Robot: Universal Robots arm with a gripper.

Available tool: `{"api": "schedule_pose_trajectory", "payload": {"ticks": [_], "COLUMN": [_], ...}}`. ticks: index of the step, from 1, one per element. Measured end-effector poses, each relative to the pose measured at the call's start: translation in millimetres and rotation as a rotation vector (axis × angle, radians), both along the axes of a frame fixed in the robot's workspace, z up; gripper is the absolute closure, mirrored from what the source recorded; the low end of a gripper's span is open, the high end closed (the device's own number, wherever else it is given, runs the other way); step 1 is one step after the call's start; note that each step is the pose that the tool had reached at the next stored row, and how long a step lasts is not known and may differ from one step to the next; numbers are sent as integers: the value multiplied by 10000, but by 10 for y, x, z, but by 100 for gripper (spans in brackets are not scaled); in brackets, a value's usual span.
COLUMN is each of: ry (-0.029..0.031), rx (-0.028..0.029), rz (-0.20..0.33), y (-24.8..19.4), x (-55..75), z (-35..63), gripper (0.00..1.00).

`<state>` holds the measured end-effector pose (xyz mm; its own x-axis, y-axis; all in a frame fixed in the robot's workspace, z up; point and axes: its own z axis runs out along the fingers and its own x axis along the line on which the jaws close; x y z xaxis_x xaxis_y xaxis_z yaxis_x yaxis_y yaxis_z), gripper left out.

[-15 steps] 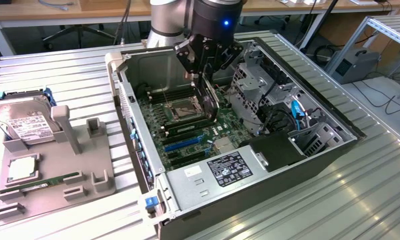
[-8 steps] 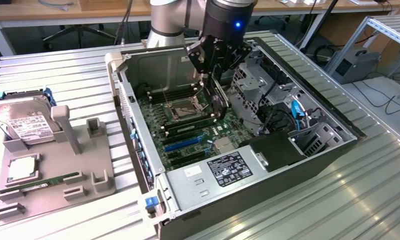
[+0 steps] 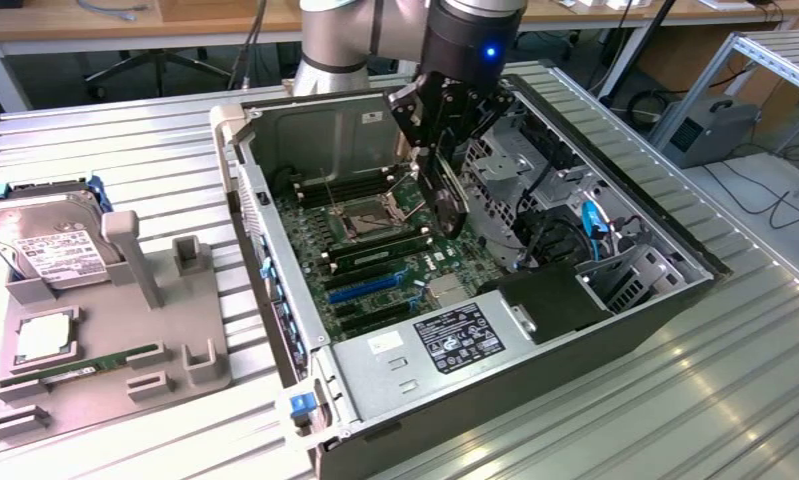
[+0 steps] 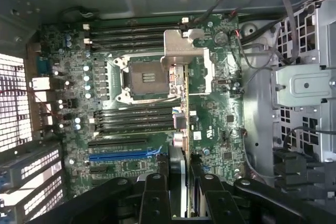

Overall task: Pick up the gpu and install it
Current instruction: 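Pick up the gpu and move the gpu toward the slot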

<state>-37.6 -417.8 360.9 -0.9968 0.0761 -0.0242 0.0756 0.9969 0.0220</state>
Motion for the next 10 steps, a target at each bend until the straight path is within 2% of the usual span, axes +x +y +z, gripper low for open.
{"api": "schedule_pose_trajectory", "payload": {"ticks": [5, 10], "ry": [0, 0], "rx": [0, -1], "rz": [0, 1], "y": [5, 5], "x": [147, 155], "z": [-36, -39], "gripper": [73, 73]}}
